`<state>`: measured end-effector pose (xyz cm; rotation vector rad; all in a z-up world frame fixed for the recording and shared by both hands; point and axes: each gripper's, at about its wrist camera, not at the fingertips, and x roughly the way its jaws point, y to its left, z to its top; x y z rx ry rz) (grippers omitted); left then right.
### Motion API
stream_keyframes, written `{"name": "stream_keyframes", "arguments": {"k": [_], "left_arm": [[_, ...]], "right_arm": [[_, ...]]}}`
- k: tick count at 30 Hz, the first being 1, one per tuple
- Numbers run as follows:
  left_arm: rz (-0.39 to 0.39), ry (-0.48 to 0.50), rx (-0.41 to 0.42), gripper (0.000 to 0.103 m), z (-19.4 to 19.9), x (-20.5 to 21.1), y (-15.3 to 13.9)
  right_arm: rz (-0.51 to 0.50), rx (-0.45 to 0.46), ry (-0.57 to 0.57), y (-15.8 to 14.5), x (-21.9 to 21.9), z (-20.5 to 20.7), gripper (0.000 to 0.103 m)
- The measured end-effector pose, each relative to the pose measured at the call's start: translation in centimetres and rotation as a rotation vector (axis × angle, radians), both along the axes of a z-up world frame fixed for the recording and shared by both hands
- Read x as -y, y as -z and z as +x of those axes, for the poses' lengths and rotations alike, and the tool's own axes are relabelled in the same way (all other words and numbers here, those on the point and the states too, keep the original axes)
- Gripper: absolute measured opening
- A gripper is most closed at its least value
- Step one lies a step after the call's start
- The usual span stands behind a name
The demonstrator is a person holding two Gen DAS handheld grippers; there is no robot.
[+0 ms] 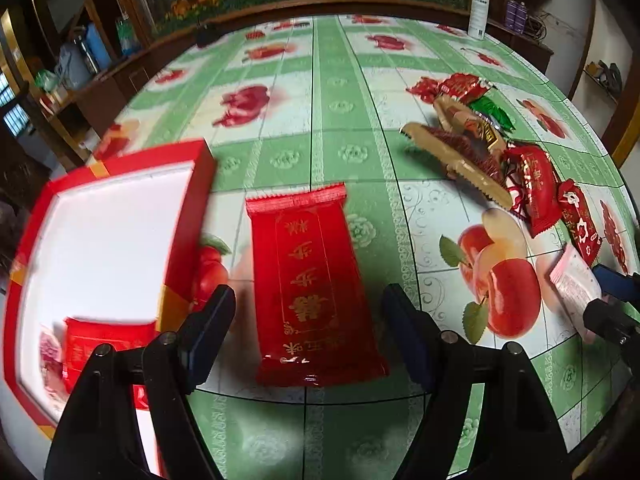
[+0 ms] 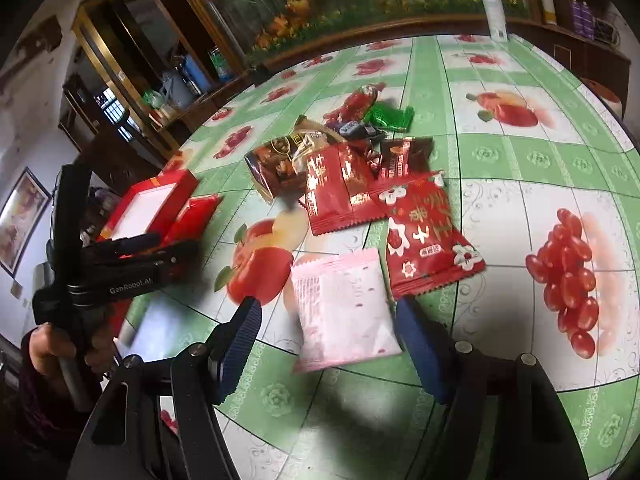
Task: Organize snacks
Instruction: 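Grasp a red gold-text packet with the left tool while the right tool grasps a white-pink packet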
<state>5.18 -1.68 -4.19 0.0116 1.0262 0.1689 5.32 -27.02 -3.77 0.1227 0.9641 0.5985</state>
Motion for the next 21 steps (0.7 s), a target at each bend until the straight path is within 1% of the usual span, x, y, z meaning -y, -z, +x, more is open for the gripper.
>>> {"name": "stream_keyframes", "arguments": {"k": [1,3,4,5,6,8,10,12,13,14,16,18,19,20,21], "left_arm": [[-0.023,-0.001,0.006,0.076,-0.1,-0.2,0.0],[-0.054,0.002,0.001,0.076,0.0,-0.5,0.1],[-0.080,-0.001,-0.003,0.076,0.0,-0.8,0.2],[-0.097,-0.006,-0.004,0.079,0.1,-1.0,0.3],[-0.095,-0.016,-0.003,0.082,0.0,-1.2,0.4],[-0.093,-0.018,0.006,0.083,0.1,-1.2,0.4],[-0.089,-0.017,0.015,0.083,-0.1,-1.1,0.5],[-0.089,-0.018,0.026,0.083,-0.2,-1.0,0.5],[-0.089,-0.018,0.029,0.083,-0.2,-1.1,0.4],[-0.087,-0.016,0.035,0.083,-0.2,-1.0,0.5],[-0.086,-0.002,0.048,0.078,-0.2,-0.8,0.3],[-0.080,0.028,0.061,0.062,-0.3,-0.4,0.1],[-0.067,0.045,0.064,0.058,-0.4,0.1,0.0],[-0.070,0.063,0.067,0.055,-0.4,0.4,-0.1],[-0.073,0.094,0.064,0.053,-0.5,1.0,-0.1]], "right_arm": [[-0.015,-0.003,-0.007,0.1,-0.3,0.0,0.075],[-0.064,0.019,-0.014,0.1,-1.0,-0.2,0.075],[-0.098,0.033,-0.017,0.1,-1.5,-0.3,0.075],[-0.138,0.046,-0.020,0.1,-2.0,-0.5,0.075],[-0.165,0.057,-0.022,0.2,-2.4,-0.6,0.075],[-0.224,0.080,-0.027,0.3,-3.2,-0.9,0.076],[-0.281,0.104,-0.026,0.5,-3.9,-1.2,0.073],[-0.324,0.130,-0.020,0.5,-4.3,-1.6,0.060],[-0.322,0.134,-0.027,0.5,-4.4,-1.7,0.057],[-0.318,0.141,-0.037,0.5,-4.4,-1.8,0.053],[-0.312,0.144,-0.046,0.5,-4.5,-1.9,0.051],[-0.304,0.141,-0.048,0.4,-4.4,-1.8,0.051],[-0.300,0.140,-0.050,0.4,-4.3,-1.8,0.051],[-0.297,0.140,-0.055,0.4,-4.4,-1.8,0.051],[-0.295,0.139,-0.060,0.3,-4.4,-1.8,0.052]]}}
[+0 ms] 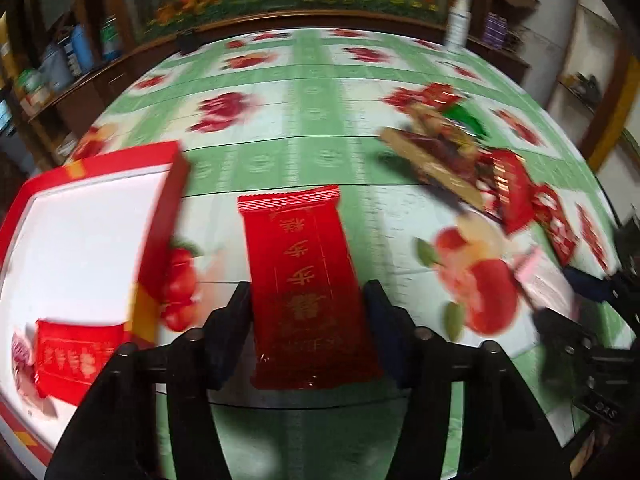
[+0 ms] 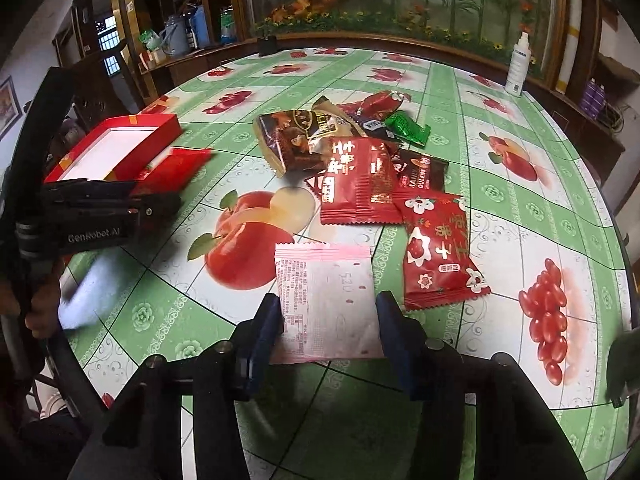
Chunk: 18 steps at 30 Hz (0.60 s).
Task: Organize snacks
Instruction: 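Grasp a red gold-text packet with the left tool while the right tool grasps a white-pink packet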
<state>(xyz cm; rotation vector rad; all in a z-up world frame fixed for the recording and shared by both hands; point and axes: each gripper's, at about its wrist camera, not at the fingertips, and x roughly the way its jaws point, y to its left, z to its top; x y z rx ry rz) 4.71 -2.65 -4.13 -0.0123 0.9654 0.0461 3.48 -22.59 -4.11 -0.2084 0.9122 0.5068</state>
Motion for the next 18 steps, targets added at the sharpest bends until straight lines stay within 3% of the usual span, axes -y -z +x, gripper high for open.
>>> {"name": "stream_keyframes", "arguments": {"k": [7,12,18], "left_arm": [[0.004,0.142,-0.002,0.052,-1.4,3.6,-0.2],[0.053,0.144,0.020,0.053,-2.3,4.9,-0.3],[0.060,0.136,0.037,0.053,-2.6,5.1,-0.2]], "right_arm": [[0.078,-0.031,-0.012,-0.1,0.7,0.3,0.054],[0.113,-0.044,-0.006,-0.2,1.1,0.4,0.053],[0.104,-0.039,-0.004,-0.2,1.0,0.4,0.052]]}}
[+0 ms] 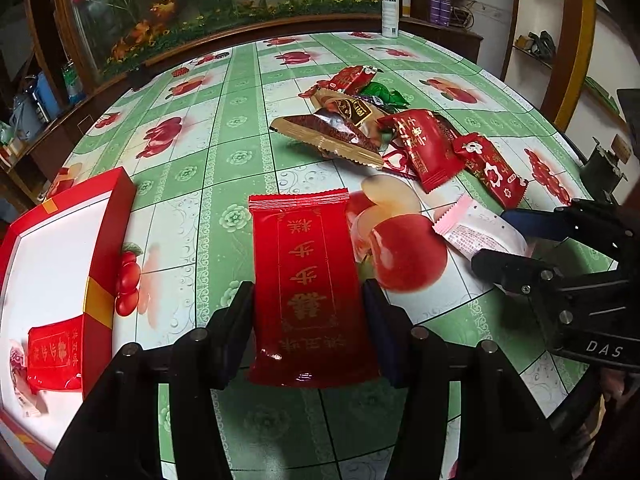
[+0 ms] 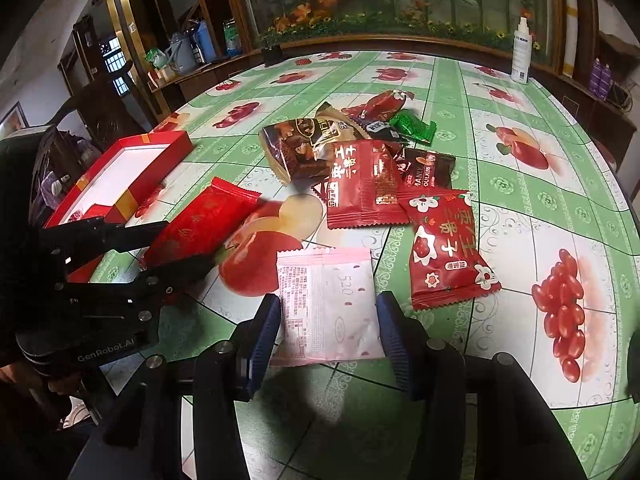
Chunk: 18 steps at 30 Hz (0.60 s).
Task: Organize snacks
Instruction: 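Grasp a red gold-text packet with the left tool while the right tool grasps a white-pink packet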
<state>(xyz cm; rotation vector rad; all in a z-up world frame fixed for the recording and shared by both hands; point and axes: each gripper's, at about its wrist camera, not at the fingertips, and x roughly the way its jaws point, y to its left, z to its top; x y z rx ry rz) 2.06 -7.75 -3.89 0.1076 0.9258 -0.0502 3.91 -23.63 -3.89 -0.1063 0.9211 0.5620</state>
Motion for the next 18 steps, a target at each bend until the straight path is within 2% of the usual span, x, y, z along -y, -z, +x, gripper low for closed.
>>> {"name": "stream_keyframes", "arguments": {"k": [18], "left_arm": [[-0.008,-0.001,0.008,0.051,-0.30,-0.25,-0.03]], "right_arm": [[-0.013,0.009,0.023,0.01,0.01,-0.03,0.046]]}}
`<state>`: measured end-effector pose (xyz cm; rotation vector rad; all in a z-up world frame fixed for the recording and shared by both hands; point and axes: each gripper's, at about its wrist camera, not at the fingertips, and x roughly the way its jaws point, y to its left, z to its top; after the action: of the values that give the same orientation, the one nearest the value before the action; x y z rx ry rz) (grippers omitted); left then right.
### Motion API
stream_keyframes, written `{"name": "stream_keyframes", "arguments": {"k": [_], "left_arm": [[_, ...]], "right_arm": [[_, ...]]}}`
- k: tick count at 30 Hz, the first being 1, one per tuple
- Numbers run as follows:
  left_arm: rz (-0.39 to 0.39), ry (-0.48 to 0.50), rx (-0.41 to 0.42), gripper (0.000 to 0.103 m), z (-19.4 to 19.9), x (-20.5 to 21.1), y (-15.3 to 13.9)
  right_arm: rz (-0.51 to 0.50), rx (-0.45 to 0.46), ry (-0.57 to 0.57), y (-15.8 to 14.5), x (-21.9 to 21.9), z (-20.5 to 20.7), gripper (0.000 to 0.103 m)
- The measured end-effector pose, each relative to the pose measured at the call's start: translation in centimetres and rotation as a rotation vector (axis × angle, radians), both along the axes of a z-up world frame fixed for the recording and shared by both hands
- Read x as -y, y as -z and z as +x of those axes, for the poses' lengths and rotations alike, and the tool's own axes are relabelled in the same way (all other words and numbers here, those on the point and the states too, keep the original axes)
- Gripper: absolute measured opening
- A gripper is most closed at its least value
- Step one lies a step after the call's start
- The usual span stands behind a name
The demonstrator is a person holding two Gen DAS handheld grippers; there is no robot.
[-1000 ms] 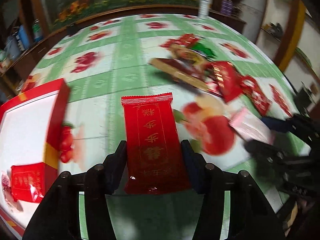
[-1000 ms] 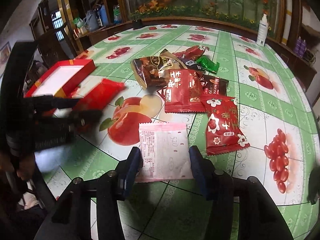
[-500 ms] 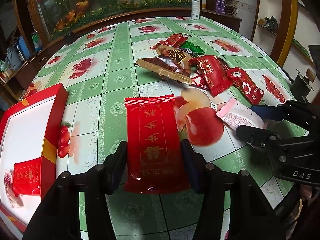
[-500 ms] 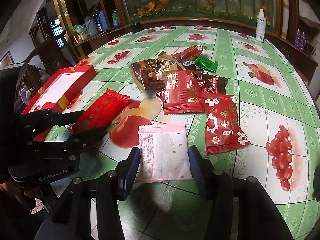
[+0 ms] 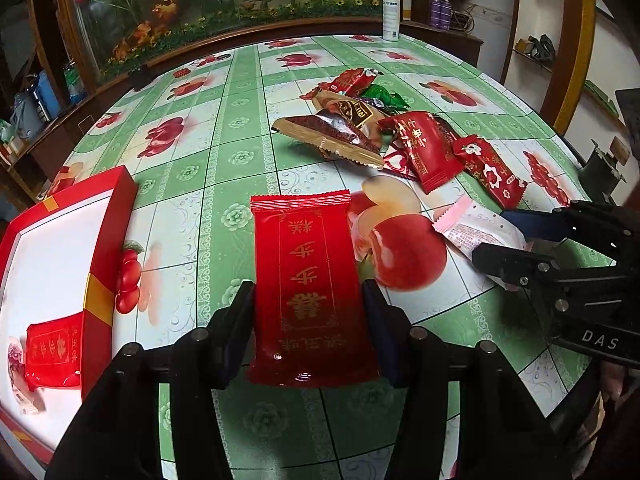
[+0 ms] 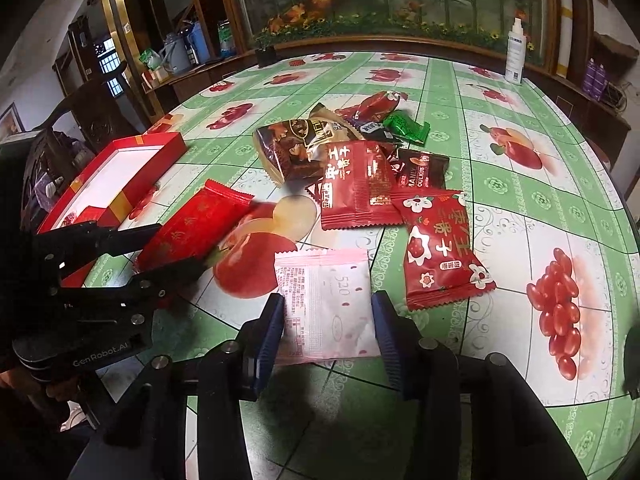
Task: Organize snacks
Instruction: 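Grasp a red gold-text packet with the left tool while the right tool grasps a white-pink packet, then carry both packets into the gift box and open both tools to release them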
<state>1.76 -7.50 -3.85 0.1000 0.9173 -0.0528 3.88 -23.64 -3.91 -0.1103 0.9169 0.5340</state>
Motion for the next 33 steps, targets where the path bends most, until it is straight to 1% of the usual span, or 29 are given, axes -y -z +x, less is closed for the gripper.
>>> {"name": "stream_keyframes", "arguments": {"k": [9,17,33], "left_arm": [[-0.016,0.005,-0.004,0.050,-0.1,-0.3,-0.1],[-0.027,0.003,-0.004,0.049,-0.4,-0.8,-0.1],[-0.049,-0.014,0.003,0.049,-1.1,-2.1,-0.4]], "right_arm": [[0.023,-0.005,0.020,-0.1,0.3,0.1,0.044],[0.072,-0.024,0.048,-0.1,0.9,0.3,0.044],[0.082,-0.027,0.072,-0.1,0.6,0.3,0.044]]}}
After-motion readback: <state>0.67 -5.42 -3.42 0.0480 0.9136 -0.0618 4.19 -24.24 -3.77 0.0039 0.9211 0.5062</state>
